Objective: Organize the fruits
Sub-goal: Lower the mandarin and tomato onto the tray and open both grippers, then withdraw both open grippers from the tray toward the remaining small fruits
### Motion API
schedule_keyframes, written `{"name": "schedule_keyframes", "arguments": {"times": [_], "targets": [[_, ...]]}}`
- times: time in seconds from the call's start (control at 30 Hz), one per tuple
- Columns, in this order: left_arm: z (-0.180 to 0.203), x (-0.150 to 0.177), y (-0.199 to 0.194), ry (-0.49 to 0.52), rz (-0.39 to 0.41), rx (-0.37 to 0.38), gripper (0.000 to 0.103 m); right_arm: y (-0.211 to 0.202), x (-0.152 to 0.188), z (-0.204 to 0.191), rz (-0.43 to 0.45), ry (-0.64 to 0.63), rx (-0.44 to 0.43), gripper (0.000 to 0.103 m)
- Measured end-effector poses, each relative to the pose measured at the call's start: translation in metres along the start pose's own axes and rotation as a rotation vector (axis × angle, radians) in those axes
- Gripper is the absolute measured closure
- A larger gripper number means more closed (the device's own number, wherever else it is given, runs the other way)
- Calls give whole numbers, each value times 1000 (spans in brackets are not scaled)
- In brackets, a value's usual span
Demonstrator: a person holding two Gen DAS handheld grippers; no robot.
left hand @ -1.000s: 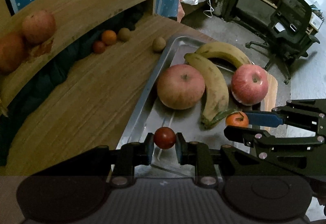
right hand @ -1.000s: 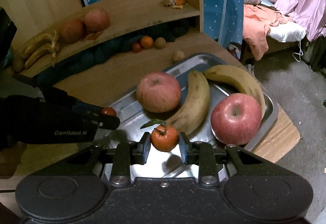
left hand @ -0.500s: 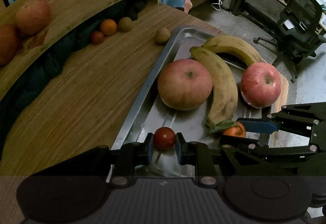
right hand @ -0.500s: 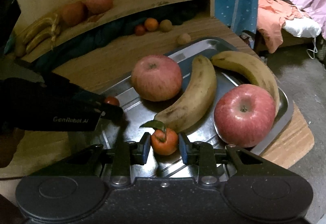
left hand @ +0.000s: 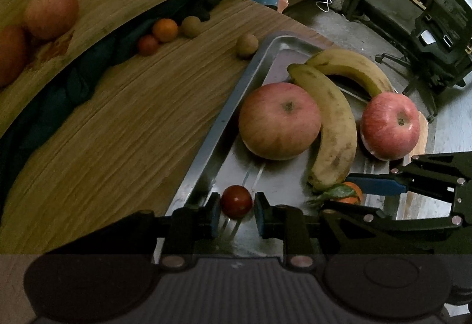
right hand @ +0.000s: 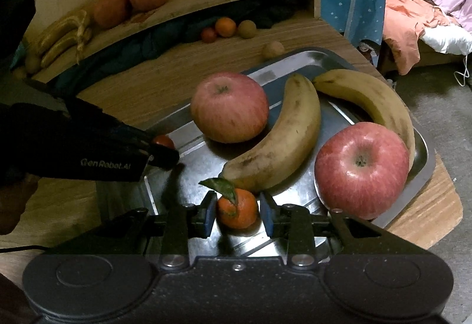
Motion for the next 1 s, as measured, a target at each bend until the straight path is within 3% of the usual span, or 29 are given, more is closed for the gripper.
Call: {"name": "schedule_keyframes", "arguments": {"times": [0.13, 0.2, 0.47, 0.6, 0.8, 1.0], "targets": [[0, 3, -5, 14, 17, 10, 67, -3, 4, -4, 13, 13, 23, 57], [-2, 5, -10, 21, 33, 10, 50, -7, 6, -8, 25, 20, 41, 50], [-24, 20, -47, 1, 126, 15, 22, -33, 14, -31, 87, 30, 129, 19], [-40, 28, -70, -13, 182, 6, 8, -49, 19, -49, 125, 48, 165, 11], [-73, 46, -101, -36, 236, -26, 0, -74, 27, -83, 192, 77, 209, 4], [-110, 72, -118, -102, 266, -53, 0, -94, 40, -123, 238, 72, 272, 1]]}}
Point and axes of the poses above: each gripper's, at about its wrist camera, not at the fingertips, and y roughly the way its jaws point, z to its right, x to its underside, the point moved 4 cm from there along y, roughly the way its jaws point, and after that the axes turned 1 degree about -x, right-handed, at the moved point
